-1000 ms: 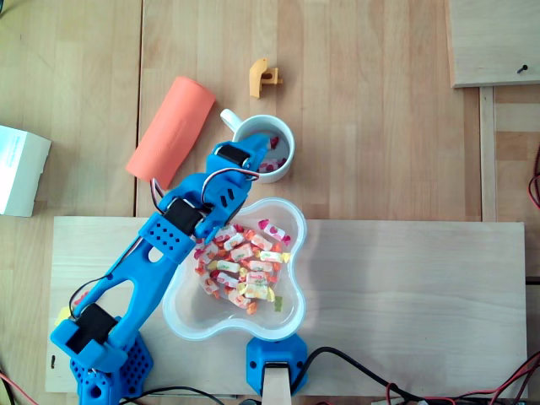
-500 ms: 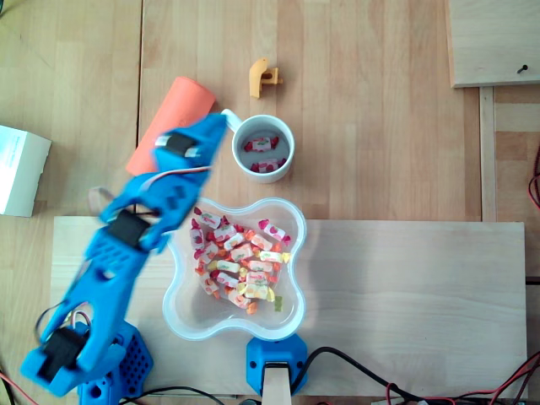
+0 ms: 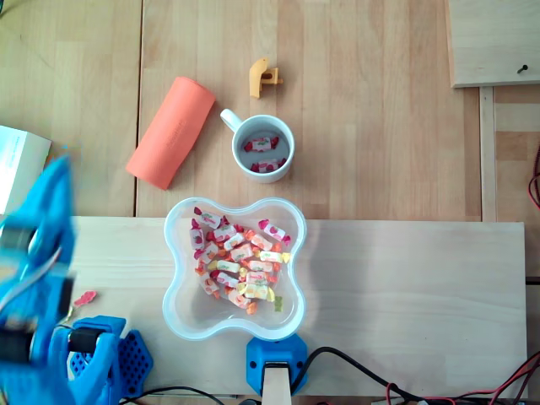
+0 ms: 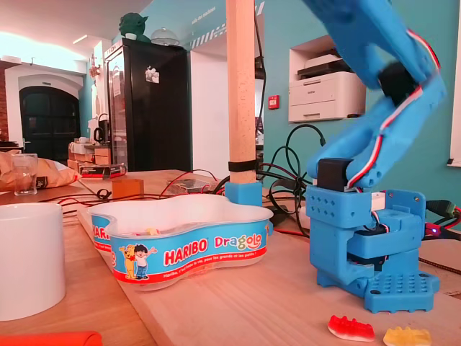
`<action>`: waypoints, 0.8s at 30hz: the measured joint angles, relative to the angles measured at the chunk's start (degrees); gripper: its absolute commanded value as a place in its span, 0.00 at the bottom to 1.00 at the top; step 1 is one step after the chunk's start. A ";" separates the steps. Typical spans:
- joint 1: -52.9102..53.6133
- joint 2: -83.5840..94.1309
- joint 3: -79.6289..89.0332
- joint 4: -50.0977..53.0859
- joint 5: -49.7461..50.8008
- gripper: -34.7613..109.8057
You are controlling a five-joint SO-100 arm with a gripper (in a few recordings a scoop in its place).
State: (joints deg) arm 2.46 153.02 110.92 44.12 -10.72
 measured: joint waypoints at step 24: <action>0.00 34.01 67.24 -41.48 7.38 0.23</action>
State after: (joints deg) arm 2.46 187.03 178.15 2.64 -3.34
